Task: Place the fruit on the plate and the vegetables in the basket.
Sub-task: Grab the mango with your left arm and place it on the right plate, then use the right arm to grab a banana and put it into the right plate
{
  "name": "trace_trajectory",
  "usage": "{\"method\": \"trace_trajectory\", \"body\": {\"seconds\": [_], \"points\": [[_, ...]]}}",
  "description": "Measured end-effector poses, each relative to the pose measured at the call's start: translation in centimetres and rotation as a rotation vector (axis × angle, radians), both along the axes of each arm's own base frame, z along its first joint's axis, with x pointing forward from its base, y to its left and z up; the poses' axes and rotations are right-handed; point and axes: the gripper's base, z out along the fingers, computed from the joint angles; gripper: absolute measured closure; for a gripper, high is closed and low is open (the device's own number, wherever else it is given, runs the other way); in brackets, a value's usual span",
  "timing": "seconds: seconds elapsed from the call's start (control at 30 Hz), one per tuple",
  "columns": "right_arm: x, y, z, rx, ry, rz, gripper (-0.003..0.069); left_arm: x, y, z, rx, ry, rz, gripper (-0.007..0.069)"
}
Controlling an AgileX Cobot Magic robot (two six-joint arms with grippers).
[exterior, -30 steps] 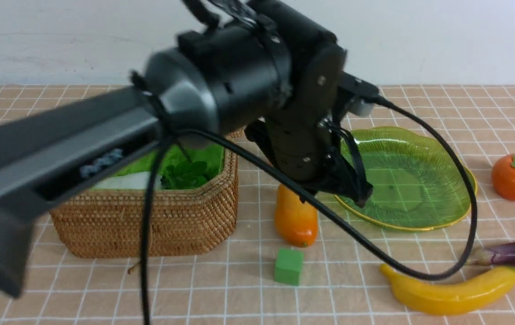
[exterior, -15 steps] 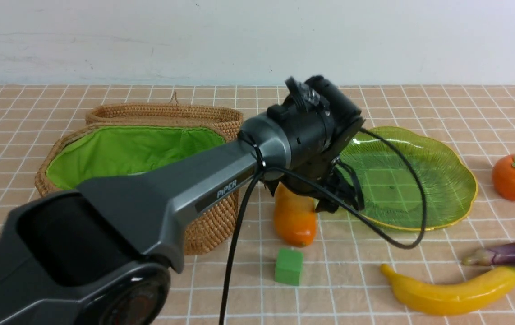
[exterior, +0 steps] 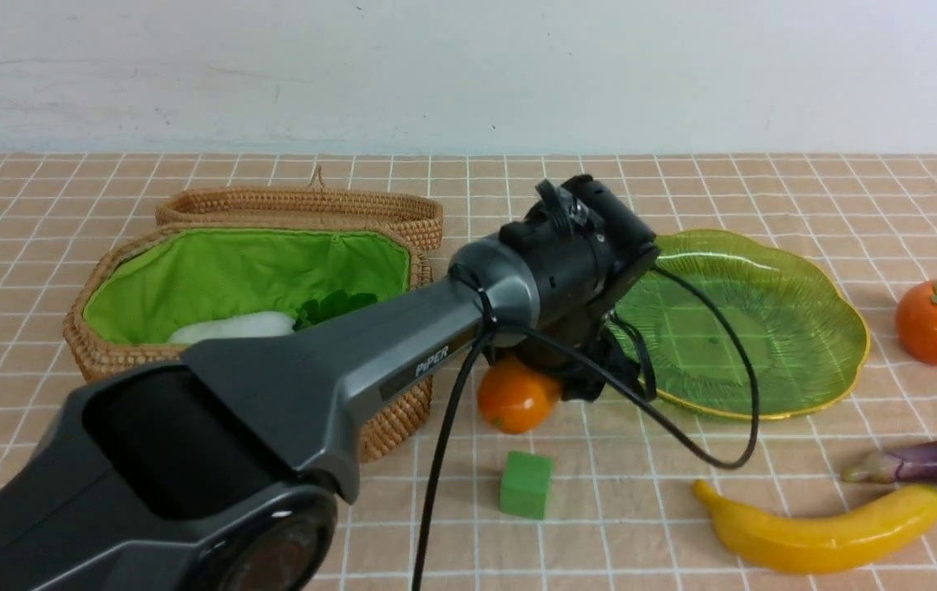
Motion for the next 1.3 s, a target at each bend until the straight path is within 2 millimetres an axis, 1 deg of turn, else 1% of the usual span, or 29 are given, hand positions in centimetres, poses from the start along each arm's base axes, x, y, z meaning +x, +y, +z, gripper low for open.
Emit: {"method": "trace_trajectory", "body": {"seconds": [0.03,0.07,0.1,0.13,0.2,0.23,0.27,0.33,0.37,0.4,0.53,0.6,0.63,0.7,0.77,0.8,0.83,0.87,0.93,1.0,1.03,1.07,1.1,1.13,1.17,1.2,1.23,1.27,1.3], "points": [[0.1,-0.1,0.0,-0.007,-0.005,-0.008,0.0418,0.1,-0.2,1.3,-0.034,-0.031,-0.011,0.0087],[0.1,-0.1,0.0,-0.012,-0.008,-0.014,0.0418,0.1,-0.2,1.8,-0.047,-0.039,-0.016,0.0087],[0.3,-0.4,0.0,-0.03,-0.022,-0.043,0.0418,0.1,-0.8,4.7,-0.136,-0.118,-0.065,0.0087],[0.4,-0.6,0.1,-0.038,-0.03,-0.067,0.0418,0.1,-1.3,6.4,-0.208,-0.176,-0.117,0.0087],[0.6,-1.0,0.2,-0.035,-0.04,-0.121,0.0418,0.1,-2.4,8.0,-0.315,-0.255,-0.2,0.0087],[0.7,-1.1,0.2,-0.023,-0.042,-0.145,0.0418,0.2,-3.2,8.2,-0.372,-0.298,-0.255,0.0087],[0.7,-1.2,0.2,-0.02,-0.041,-0.149,0.0418,0.3,-3.3,8.1,-0.384,-0.302,-0.257,0.0087],[0.8,-1.2,0.3,0.013,-0.031,-0.176,0.0418,0.9,-5.0,6.1,-0.432,-0.366,-0.35,0.0087],[0.7,-1.2,0.3,0.017,-0.029,-0.176,0.0418,1.0,-5.1,5.8,-0.424,-0.364,-0.355,0.0087],[0.7,-1.1,0.3,0.025,-0.024,-0.175,0.0418,1.4,-5.8,4.0,-0.428,-0.381,-0.385,0.0087],[0.5,-0.8,0.2,0.057,0.001,-0.146,0.0418,2.3,-6.8,-0.8,-0.405,-0.387,-0.416,0.0087],[0.5,-0.6,0.2,0.069,0.01,-0.134,0.0418,2.6,-7.0,-1.8,-0.403,-0.39,-0.418,0.0087],[0.4,-0.5,0.2,0.078,0.019,-0.123,0.0418,2.7,-7.1,-2.7,-0.399,-0.386,-0.42,0.0069],[0.3,-0.4,0.2,0.089,0.027,-0.115,0.0418,2.7,-7.1,-3.0,-0.4,-0.387,-0.421,0.0028],[0.3,-0.3,0.1,0.095,0.038,-0.105,0.0418,2.7,-7.1,-2.8,-0.401,-0.39,-0.421,-0.0026],[0.2,-0.3,0.1,0.096,0.039,-0.104,0.0418,2.7,-7.1,-2.8,-0.401,-0.388,-0.42,-0.0028],[0.2,-0.3,0.1,0.094,0.046,-0.102,0.0418,2.5,-6.9,-2.0,-0.398,-0.382,-0.419,-0.0041],[0.2,-0.3,0.1,0.094,0.047,-0.102,0.0418,2.5,-6.9,-2.0,-0.393,-0.375,-0.418,-0.0041],[0.4,-0.2,0.0,0.088,0.057,-0.102,0.0418,2.0,-6.5,-0.1,-0.401,-0.343,-0.407,-0.0036],[0.8,0.1,0.0,0.074,0.073,-0.105,0.0418,1.1,-5.9,2.4,-0.418,-0.285,-0.392,-0.0014],[1.2,0.3,0.0,0.06,0.08,-0.107,0.0418,0.4,-5.4,3.8,-0.42,-0.233,-0.383,0.001],[1.4,0.4,0.0,0.051,0.083,-0.107,0.0418,0.1,-5.2,4.5,-0.423,-0.218,-0.382,0.002],[2.2,0.8,0.0,0.003,0.091,-0.103,0.0418,-1.2,-4.2,7.4,-0.433,-0.155,-0.376,0.0071],[2.6,1.0,-0.1,-0.031,0.091,-0.097,0.0418,-2.0,-3.6,9.1,-0.44,-0.126,-0.373,0.0104],[3.4,1.4,-0.2,-0.094,0.091,-0.082,0.0418,-3.3,-2.6,11.9,-0.452,-0.104,-0.374,0.0154],[3.9,1.6,-0.3,-0.129,0.092,-0.073,0.0418,-4.1,-1.9,13.2,-0.447,-0.082,-0.377,0.02],[4.7,2.0,-0.7,-0.193,0.1,-0.054,0.0418,-5.2,-1.1,15.2,-0.451,-0.075,-0.38,0.0253],[5.5,2.5,-1.3,-0.254,0.12,-0.033,0.0418,-6.5,0.2,17.6,-0.456,-0.08,-0.386,0.0326],[5.9,2.7,-1.6,-0.279,0.131,-0.024,0.0418,-7.3,0.9,19.1,-0.465,-0.092,-0.389,0.0356]]}}
